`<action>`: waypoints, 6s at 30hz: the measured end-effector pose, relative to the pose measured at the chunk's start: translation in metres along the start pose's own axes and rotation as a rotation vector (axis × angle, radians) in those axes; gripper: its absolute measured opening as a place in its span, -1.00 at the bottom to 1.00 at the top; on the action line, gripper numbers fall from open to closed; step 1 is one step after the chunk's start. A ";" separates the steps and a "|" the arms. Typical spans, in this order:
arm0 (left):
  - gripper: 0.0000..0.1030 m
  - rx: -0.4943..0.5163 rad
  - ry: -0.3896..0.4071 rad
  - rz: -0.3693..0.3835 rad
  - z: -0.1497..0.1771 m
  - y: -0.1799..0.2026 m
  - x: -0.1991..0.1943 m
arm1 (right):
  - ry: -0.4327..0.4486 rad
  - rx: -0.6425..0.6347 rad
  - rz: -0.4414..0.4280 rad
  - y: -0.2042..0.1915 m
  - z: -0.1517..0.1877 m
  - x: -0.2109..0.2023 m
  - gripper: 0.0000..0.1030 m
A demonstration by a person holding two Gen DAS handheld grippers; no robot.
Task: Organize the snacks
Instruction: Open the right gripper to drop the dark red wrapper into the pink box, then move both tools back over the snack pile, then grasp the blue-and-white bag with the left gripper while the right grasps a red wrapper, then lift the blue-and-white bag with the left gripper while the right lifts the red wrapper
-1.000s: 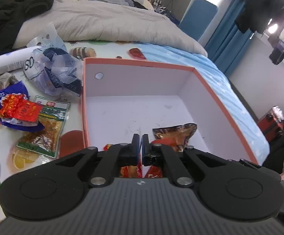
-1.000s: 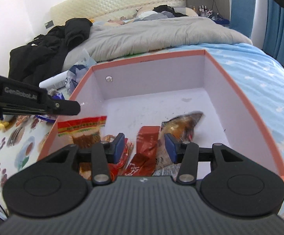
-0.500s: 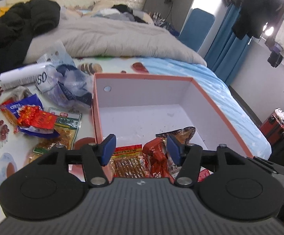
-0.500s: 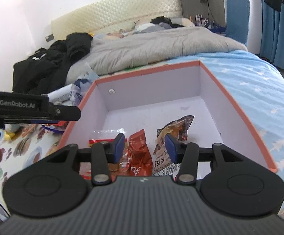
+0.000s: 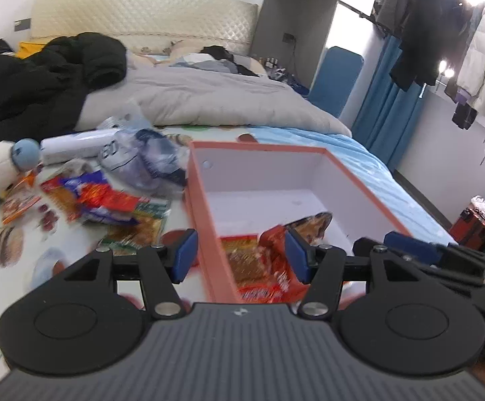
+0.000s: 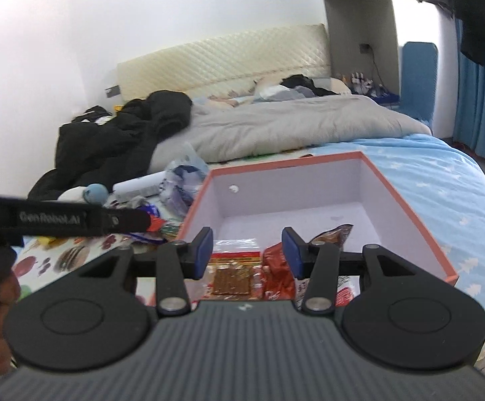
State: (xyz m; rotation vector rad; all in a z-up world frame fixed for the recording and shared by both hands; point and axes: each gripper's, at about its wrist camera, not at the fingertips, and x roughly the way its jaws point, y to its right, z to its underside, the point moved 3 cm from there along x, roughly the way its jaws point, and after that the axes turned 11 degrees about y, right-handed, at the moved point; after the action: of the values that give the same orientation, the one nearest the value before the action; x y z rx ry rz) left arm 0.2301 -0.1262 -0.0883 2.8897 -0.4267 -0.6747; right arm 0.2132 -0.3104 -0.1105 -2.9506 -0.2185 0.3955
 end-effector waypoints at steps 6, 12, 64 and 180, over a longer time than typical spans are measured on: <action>0.22 -0.022 -0.004 -0.055 0.025 -0.026 -0.033 | -0.022 0.037 -0.016 -0.011 0.013 -0.014 -0.05; 0.22 -0.027 -0.069 -0.116 0.052 -0.044 -0.049 | -0.046 0.001 -0.030 -0.032 0.033 -0.029 -0.04; 0.26 -0.275 -0.063 -0.246 0.050 -0.234 -0.006 | -0.177 -0.125 -0.209 -0.157 0.065 0.073 0.33; 0.85 -0.415 -0.155 -0.278 0.102 -0.229 -0.089 | -0.308 -0.030 -0.124 -0.116 0.141 0.029 0.56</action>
State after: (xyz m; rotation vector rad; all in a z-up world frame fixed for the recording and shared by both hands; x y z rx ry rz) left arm 0.1620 0.1107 -0.1887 2.5279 0.0982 -0.9094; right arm 0.1885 -0.1733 -0.2320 -2.8709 -0.4442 0.8335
